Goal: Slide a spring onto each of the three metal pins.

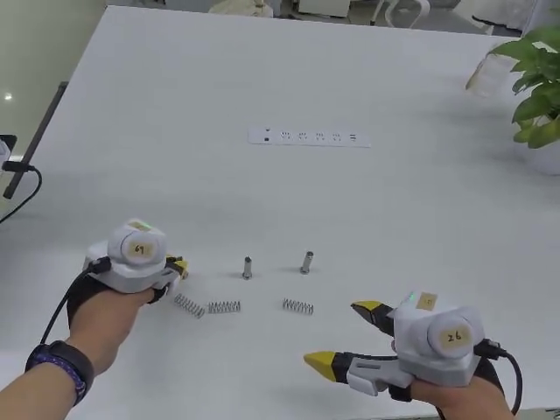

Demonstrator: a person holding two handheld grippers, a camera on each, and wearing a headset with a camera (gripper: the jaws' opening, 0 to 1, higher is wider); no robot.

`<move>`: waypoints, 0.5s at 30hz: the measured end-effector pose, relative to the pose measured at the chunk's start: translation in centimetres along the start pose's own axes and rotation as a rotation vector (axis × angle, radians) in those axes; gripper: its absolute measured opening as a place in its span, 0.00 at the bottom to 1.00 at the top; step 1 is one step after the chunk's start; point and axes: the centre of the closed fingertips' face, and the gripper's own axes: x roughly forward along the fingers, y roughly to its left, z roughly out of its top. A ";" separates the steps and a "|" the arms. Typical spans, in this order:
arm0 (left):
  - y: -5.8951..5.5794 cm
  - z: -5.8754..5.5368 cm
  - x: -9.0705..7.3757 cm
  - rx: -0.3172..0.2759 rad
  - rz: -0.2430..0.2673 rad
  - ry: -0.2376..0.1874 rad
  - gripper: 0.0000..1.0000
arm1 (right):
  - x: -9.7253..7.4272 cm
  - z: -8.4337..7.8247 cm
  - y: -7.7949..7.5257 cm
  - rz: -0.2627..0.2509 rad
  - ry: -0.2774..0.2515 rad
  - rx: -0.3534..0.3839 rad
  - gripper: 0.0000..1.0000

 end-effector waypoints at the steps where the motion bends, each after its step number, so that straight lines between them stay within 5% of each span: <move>1: 0.0 0.0 0.0 -0.001 0.000 0.000 0.00 | 0.0 0.0 0.0 0.000 -0.001 0.000 0.66; 15: -0.2 -0.3 -0.1 -0.003 0.002 0.009 0.00 | 0.1 -0.1 0.0 0.002 0.001 0.000 0.65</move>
